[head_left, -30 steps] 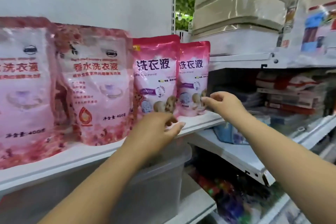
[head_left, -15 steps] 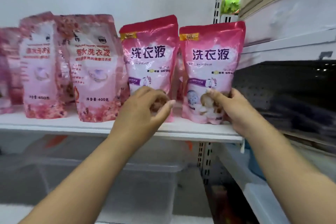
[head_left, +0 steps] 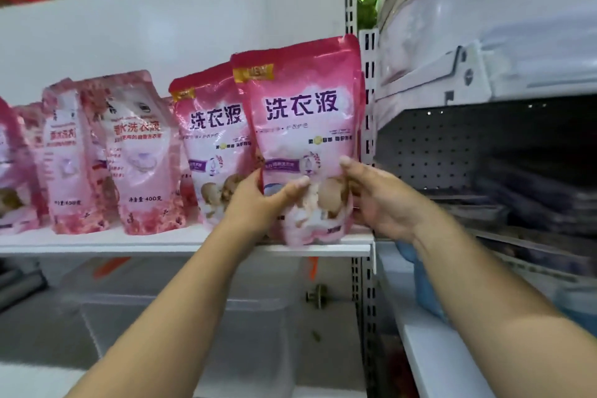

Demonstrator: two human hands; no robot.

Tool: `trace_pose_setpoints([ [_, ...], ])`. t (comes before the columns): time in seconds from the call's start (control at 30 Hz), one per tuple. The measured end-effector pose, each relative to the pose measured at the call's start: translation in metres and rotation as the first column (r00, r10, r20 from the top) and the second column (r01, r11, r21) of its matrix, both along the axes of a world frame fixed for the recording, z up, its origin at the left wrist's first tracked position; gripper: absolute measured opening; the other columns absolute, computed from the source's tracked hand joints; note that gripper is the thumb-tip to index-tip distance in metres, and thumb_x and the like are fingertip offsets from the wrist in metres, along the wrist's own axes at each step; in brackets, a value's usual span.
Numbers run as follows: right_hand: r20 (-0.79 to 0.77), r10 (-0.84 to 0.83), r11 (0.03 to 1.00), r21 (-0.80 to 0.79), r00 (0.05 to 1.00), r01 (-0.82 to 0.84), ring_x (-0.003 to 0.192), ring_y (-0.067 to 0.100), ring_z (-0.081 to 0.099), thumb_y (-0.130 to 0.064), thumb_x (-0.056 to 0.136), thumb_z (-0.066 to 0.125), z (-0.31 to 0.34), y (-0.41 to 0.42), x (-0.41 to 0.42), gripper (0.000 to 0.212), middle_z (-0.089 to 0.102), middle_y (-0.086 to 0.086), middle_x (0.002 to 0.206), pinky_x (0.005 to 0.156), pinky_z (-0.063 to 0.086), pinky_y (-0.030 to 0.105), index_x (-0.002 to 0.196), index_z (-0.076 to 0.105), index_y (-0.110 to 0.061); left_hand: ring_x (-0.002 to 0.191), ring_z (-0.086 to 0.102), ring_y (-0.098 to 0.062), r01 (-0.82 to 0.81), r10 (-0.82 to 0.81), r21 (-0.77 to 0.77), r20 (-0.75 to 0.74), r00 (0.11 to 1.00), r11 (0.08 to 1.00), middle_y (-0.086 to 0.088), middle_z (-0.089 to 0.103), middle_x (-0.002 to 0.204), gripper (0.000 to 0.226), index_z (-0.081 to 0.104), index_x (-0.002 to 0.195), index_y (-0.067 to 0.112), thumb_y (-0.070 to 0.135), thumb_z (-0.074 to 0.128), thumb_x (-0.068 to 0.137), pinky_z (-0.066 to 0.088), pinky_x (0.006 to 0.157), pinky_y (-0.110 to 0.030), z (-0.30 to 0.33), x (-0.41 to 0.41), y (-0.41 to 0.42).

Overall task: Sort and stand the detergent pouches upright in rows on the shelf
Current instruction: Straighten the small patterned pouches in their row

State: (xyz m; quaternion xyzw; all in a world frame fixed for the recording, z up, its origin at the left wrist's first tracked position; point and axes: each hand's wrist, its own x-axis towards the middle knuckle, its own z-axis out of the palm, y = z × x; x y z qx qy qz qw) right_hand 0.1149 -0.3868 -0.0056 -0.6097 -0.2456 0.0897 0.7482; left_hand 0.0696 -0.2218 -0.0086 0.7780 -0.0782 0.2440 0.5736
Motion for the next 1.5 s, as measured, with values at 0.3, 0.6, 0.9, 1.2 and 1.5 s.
trace_pose_setpoints([
  [0.3,-0.067,-0.297,0.948,0.099,0.952,0.303,0.091,0.015,0.059,-0.024,0.079,0.068,0.011,0.0,0.045,0.05,0.058,0.004,0.122,0.08,0.051,0.036,0.125,0.05,-0.015,0.114,0.054,-0.027,-0.339,0.339,-0.011,0.061,0.939,0.941,-0.007,0.058,0.125,0.101,0.049,0.129,0.019,0.073,0.058,0.045,0.042,0.1,-0.048,-0.012,0.003,0.003],
  [0.6,0.061,-0.548,0.836,-0.004,0.834,0.549,0.08,0.02,0.063,-0.03,0.084,0.063,-0.004,0.018,0.054,0.019,0.069,0.005,0.087,0.079,0.051,0.034,0.069,0.061,-0.019,0.094,0.062,-0.014,-0.332,0.347,-0.121,0.138,0.928,0.936,0.001,0.066,0.104,0.047,0.059,0.117,0.014,0.036,0.068,0.076,0.048,0.088,-0.03,-0.011,0.009,0.001],
  [0.9,0.399,-0.809,0.509,0.108,0.432,0.854,0.078,0.026,0.064,-0.021,0.092,0.051,-0.001,-0.009,0.017,0.022,0.068,0.008,0.088,0.07,0.055,0.043,0.097,0.068,-0.007,0.102,0.056,-0.012,-0.355,0.361,-0.068,0.207,0.909,0.932,0.005,0.062,0.109,0.051,0.055,0.122,0.016,0.04,0.066,0.078,0.036,0.084,-0.021,-0.015,0.014,0.001],
  [1.2,0.421,-0.82,0.5,0.196,0.388,0.844,0.068,0.026,0.065,-0.015,0.089,0.058,-0.012,-0.019,-0.022,0.017,0.061,0.0,0.064,0.058,0.054,0.033,0.079,0.068,-0.006,0.107,0.052,-0.028,-0.169,0.181,0.27,-0.018,0.983,0.948,-0.013,0.049,0.131,0.078,0.012,0.142,0.011,0.052,0.047,0.085,0.037,0.08,-0.028,0.003,0.03,-0.011],
  [1.5,0.174,-0.654,0.738,0.359,0.736,0.571,0.063,0.013,0.07,-0.017,0.086,0.062,0.002,-0.003,-0.064,0.033,0.07,-0.005,0.06,0.054,0.055,0.027,0.054,0.067,-0.019,0.099,0.053,0.005,0.036,-0.05,0.094,0.151,0.987,0.995,0.02,0.052,0.111,0.08,0.039,0.133,0.021,0.066,0.054,0.068,0.04,0.08,-0.001,0.011,-0.036,0.0],
])
